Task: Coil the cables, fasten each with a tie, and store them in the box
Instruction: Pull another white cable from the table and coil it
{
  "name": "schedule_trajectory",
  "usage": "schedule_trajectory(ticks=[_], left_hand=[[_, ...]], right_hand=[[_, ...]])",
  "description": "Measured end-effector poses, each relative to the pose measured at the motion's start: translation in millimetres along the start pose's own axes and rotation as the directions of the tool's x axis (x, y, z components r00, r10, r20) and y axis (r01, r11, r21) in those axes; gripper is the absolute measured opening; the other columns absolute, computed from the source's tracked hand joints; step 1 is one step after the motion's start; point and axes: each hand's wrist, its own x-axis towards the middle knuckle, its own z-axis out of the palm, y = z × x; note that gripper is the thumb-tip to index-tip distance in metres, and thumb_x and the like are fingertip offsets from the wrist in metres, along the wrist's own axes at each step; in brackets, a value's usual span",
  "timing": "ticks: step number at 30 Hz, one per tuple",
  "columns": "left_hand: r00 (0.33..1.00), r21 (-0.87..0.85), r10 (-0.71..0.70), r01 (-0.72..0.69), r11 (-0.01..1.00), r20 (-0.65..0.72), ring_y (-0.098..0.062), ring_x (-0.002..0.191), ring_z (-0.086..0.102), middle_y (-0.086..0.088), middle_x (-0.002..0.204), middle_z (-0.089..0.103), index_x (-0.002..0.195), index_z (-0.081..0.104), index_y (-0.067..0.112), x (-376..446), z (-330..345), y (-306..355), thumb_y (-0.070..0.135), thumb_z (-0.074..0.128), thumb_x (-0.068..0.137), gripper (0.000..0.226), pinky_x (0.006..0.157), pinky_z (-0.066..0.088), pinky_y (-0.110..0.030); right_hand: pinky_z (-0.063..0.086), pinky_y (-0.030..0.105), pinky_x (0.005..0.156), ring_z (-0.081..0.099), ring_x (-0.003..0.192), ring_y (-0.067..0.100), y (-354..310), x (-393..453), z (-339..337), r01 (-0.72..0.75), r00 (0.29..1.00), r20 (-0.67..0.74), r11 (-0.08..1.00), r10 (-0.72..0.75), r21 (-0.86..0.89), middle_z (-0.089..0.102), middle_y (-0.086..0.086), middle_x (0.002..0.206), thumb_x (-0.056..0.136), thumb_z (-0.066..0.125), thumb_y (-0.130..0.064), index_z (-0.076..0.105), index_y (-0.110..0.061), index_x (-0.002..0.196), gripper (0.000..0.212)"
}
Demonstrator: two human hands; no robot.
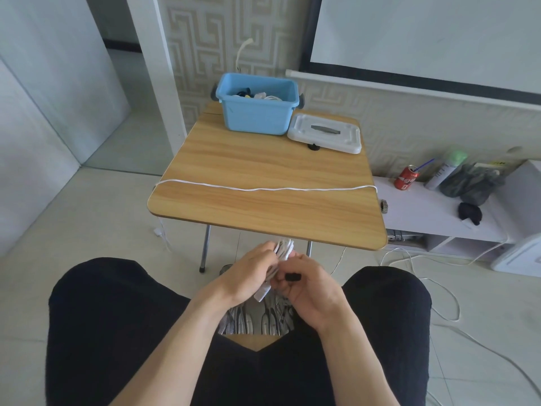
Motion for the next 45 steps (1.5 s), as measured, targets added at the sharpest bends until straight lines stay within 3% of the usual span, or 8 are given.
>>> schedule_trajectory(ticks=[7, 13, 19, 25, 32, 37, 40, 45], left_hand=[[0.99, 0.25, -0.081, 0.05, 0.967, 0.116, -0.005, 0.105, 0.064, 0.007, 0.111, 0.069, 0.122, 0.059, 0.027, -5, -10, 0, 0.017, 0.048, 0.097, 0.03, 0.103, 0.047, -0.036], [0.997, 0.394, 0.044, -0.063, 0.917, 0.056, -0.003, 0.107, 0.063, 0.017, 0.114, 0.067, 0.121, 0.064, 0.035, -5, -7, -5, 0.023, 0.06, 0.099, 0.025, 0.1, 0.051, -0.037], [0.976, 0.426, 0.201, -0.146, 0.893, -0.086, 0.018, 0.1, 0.057, 0.035, 0.11, 0.058, 0.13, 0.064, 0.028, -6, -4, -7, 0.016, 0.066, 0.096, 0.037, 0.088, 0.045, -0.008], [0.97, 0.523, 0.196, -0.095, 0.847, -0.14, -0.009, 0.127, 0.056, 0.009, 0.139, 0.058, 0.139, 0.058, 0.025, 0, -8, -16, 0.025, 0.067, 0.096, 0.044, 0.108, 0.046, -0.035], [0.975, 0.535, 0.205, -0.128, 0.835, -0.086, -0.014, 0.137, 0.045, 0.0, 0.148, 0.052, 0.146, 0.049, 0.013, 2, 2, -13, 0.012, 0.047, 0.105, 0.041, 0.088, 0.022, 0.009], [0.975, 0.446, 0.187, -0.115, 0.888, -0.122, 0.0, 0.101, 0.061, 0.01, 0.124, 0.064, 0.14, 0.056, 0.018, 1, 5, -14, 0.033, 0.042, 0.107, 0.04, 0.082, 0.045, -0.01], [0.963, 0.309, 0.175, -0.106, 0.945, -0.205, -0.01, 0.052, 0.044, 0.001, 0.06, 0.051, 0.088, 0.072, 0.016, 1, 0, -17, 0.046, 0.043, 0.104, 0.044, 0.054, 0.036, -0.033], [0.947, 0.117, 0.064, -0.029, 0.993, -0.314, -0.021, 0.061, 0.055, -0.011, 0.067, 0.067, 0.083, 0.076, 0.01, 1, -6, -16, 0.037, 0.052, 0.103, 0.041, 0.059, 0.039, -0.035]], right_hand=[[0.046, 0.034, 0.074, 0.052, 0.056, 0.014, 7, 4, -2, -0.078, 0.997, -0.006, 0.995, 0.078, -0.058, 0.059, 0.008, 0.067, 0.087, 0.074, -0.008, 0.069, -0.003, 0.085, 0.008], [0.034, 0.025, 0.058, 0.043, 0.052, 0.012, 7, 5, -6, -0.113, 0.987, -0.116, 0.993, 0.107, -0.041, 0.059, 0.005, 0.061, 0.086, 0.07, -0.001, 0.065, -0.003, 0.082, 0.007], [0.049, 0.021, 0.052, 0.059, 0.055, 0.012, 4, 7, -11, -0.014, 0.978, -0.207, 0.994, -0.008, -0.108, 0.065, 0.013, 0.073, 0.086, 0.073, 0.002, 0.063, 0.006, 0.105, 0.022], [0.059, 0.024, 0.068, 0.069, 0.071, 0.017, 4, 5, -15, 0.039, 0.955, -0.268, 0.949, -0.128, -0.312, 0.077, 0.015, 0.086, 0.083, 0.082, -0.011, 0.073, 0.001, 0.102, 0.024], [0.058, 0.025, 0.068, 0.066, 0.066, 0.016, 7, 4, -16, 0.047, 0.943, -0.297, 0.943, -0.151, -0.33, 0.074, 0.013, 0.077, 0.089, 0.075, -0.007, 0.076, 0.0, 0.1, 0.013], [0.061, 0.038, 0.079, 0.073, 0.07, 0.02, 0, -2, -15, 0.018, 0.944, -0.287, 0.899, -0.159, -0.438, 0.077, 0.013, 0.079, 0.085, 0.082, -0.028, 0.076, -0.004, 0.098, 0.027], [0.063, 0.033, 0.071, 0.075, 0.069, 0.02, -6, -8, -10, 0.022, 0.947, -0.24, 0.786, -0.215, -0.617, 0.078, 0.005, 0.075, 0.085, 0.081, -0.035, 0.076, -0.01, 0.092, 0.026], [0.05, 0.012, 0.059, 0.067, 0.067, 0.002, -15, -16, -4, 0.063, 0.924, -0.137, 0.497, -0.357, -0.865, 0.075, -0.011, 0.075, 0.089, 0.075, -0.03, 0.076, -0.029, 0.084, 0.005]])
